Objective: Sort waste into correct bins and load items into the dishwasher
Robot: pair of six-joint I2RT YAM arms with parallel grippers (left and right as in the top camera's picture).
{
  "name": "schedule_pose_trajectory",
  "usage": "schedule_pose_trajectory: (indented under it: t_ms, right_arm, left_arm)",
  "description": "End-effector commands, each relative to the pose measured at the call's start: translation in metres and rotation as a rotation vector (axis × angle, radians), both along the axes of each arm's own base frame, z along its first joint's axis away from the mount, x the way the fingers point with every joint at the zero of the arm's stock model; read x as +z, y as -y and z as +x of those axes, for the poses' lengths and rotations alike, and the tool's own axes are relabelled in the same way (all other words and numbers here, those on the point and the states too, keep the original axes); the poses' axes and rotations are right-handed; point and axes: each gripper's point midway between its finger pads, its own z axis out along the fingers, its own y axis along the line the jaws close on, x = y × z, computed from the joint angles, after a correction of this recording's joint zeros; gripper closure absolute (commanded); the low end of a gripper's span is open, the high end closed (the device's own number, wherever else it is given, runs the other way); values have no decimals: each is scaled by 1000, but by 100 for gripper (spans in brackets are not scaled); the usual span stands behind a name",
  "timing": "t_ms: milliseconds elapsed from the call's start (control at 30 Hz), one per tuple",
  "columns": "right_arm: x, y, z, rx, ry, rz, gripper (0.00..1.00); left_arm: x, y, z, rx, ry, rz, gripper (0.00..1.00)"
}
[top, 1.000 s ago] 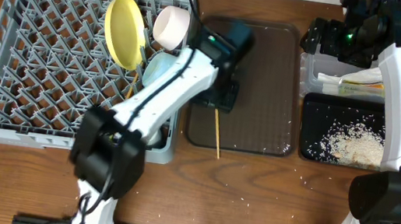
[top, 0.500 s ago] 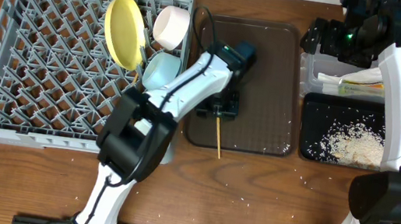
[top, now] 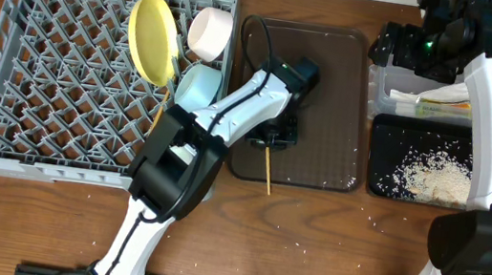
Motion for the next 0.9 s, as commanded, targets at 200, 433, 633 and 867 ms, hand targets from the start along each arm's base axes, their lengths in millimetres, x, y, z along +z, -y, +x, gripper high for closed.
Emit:
schedule_pose_trajectory:
  t_ms: [200, 433, 633, 867]
  right_arm:
    - [3, -5, 0, 20, 11, -3, 1]
    - [3, -4, 0, 20, 10, -3, 1]
    - [3, -5, 0, 20, 11, -3, 1]
    - [3, -5, 0, 20, 11, -3, 1]
  left_arm:
    - [-26, -12, -9, 15, -20, 58, 92]
    - [15, -10, 2, -111, 35, 11, 93]
    - [114, -14, 22, -305, 240, -88, 92]
    - [211, -129, 42, -227, 511, 273, 93]
